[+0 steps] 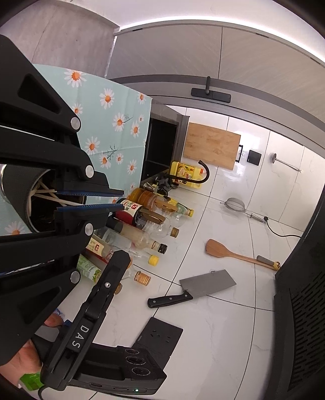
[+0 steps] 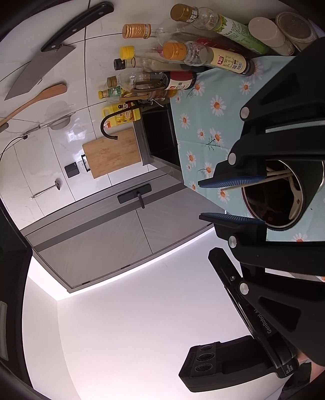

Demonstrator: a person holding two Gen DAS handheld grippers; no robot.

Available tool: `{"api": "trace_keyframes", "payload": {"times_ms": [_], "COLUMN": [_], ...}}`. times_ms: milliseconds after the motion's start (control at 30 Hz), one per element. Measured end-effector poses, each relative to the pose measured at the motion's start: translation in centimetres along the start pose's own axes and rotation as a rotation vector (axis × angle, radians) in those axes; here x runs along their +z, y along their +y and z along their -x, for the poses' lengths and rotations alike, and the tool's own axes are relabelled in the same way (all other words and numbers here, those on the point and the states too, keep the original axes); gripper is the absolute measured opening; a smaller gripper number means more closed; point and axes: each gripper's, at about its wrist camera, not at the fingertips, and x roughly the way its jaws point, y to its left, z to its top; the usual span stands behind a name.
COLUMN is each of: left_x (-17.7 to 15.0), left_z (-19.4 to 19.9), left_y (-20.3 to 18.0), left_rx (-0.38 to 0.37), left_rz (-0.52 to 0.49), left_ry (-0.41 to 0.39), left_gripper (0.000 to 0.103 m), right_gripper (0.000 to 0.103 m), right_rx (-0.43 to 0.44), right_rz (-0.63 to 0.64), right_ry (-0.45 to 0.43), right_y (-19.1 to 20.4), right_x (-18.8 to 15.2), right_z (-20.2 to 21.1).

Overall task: Organize utensils
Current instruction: 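Open both grippers and withdraw them from the black holder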

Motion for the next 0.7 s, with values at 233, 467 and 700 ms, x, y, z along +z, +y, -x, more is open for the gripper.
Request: {"api": "trace_keyframes", "payload": {"times_ms": [233,467,700], "left_x": [-0.4,-1.7,-3.5], "left_z": [2.6,5.4,7.5], "left_y": [-0.2,-0.3,0.4], "left_rx": [0.016,0.016,0.039], "left_rz": [-0.016,-0.043,-0.047], "left_ry": [0.018,0.060,0.129], "left_gripper": [0.006,0.023,0.023], "right_gripper": [0.029,0.032,0.035], "right_rx": [0.019,0.054,0.083], "right_rz": [0.000,0.001,0.028], "right_ry": [0.019,0.090,0.198], "right_y": [1.1,2.1,3.5], "right_x": [-0.5,-2.2,-4.9], "right_z": [2.0,3.4,4.0]}}
